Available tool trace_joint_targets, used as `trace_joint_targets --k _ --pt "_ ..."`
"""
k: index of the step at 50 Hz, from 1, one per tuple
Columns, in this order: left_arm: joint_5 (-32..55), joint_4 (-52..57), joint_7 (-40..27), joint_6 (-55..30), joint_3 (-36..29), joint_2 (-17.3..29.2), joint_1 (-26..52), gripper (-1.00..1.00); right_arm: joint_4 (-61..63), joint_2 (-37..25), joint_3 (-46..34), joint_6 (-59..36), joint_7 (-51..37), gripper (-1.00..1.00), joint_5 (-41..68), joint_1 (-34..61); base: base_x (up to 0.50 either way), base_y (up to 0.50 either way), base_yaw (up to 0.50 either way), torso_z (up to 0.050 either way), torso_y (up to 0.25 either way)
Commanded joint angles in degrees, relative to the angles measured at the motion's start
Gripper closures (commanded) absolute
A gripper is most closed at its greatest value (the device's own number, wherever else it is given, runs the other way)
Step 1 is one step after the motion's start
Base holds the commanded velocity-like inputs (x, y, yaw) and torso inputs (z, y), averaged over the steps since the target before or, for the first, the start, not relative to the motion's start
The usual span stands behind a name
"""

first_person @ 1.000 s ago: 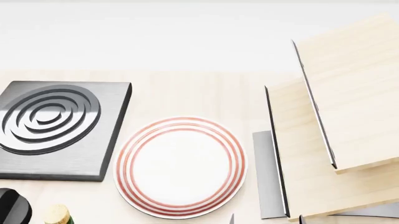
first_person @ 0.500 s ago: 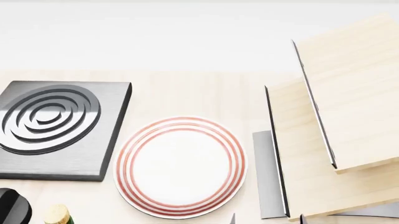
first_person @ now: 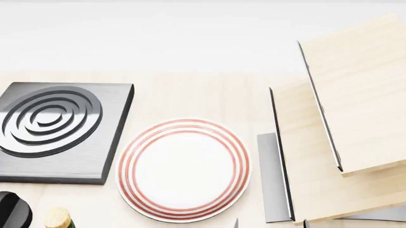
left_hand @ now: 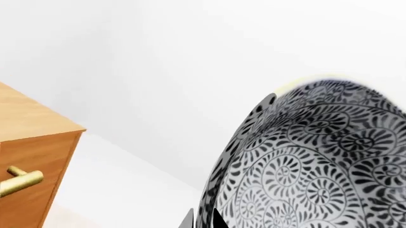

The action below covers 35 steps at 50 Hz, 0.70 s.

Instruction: Pick up the akita bowl and put it on the plate.

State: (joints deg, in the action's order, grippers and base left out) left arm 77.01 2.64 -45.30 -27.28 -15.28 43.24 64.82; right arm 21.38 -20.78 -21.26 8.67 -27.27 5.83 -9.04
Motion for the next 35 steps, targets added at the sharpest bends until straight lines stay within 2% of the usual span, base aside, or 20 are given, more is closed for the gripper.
trace_joint_targets --k 1,9,15,18,35 --pt "-2.06 -10.11 3.66 -0.22 -4.26 -7.95 6.32 1.00 -0.78 -0.07 -0.14 0.41 0.03 -1.00 0.35 0.19 0.00 0.00 0.00 0.000 0.000" --pt "-4.02 -16.79 6.85 -3.14 -9.47 -13.11 9.27 1.00 -1.10 -0.24 -0.09 0.50 0.04 -1.00 0.66 0.35 0.00 0.00 0.00 0.000 0.000" --pt "-1.33 -20.29 6.24 -6.80 -10.91 -16.83 10.92 1.00 -0.72 -0.61 0.18 0.44 -0.09 -1.00 0.99 0.13 0.00 0.00 0.00 0.000 0.000" --pt "2.79 -22.19 5.35 -8.35 -9.20 -18.25 11.27 1.00 -0.69 -0.70 0.38 0.53 -0.15 -1.00 1.23 0.13 0.00 0.00 0.00 0.000 0.003" --pt "15.70 -25.46 -0.70 -16.59 -6.23 -20.18 11.81 1.00 -2.65 -0.24 -0.46 1.28 -0.05 -1.00 1.06 0.63 0.00 0.00 0.00 0.000 0.001"
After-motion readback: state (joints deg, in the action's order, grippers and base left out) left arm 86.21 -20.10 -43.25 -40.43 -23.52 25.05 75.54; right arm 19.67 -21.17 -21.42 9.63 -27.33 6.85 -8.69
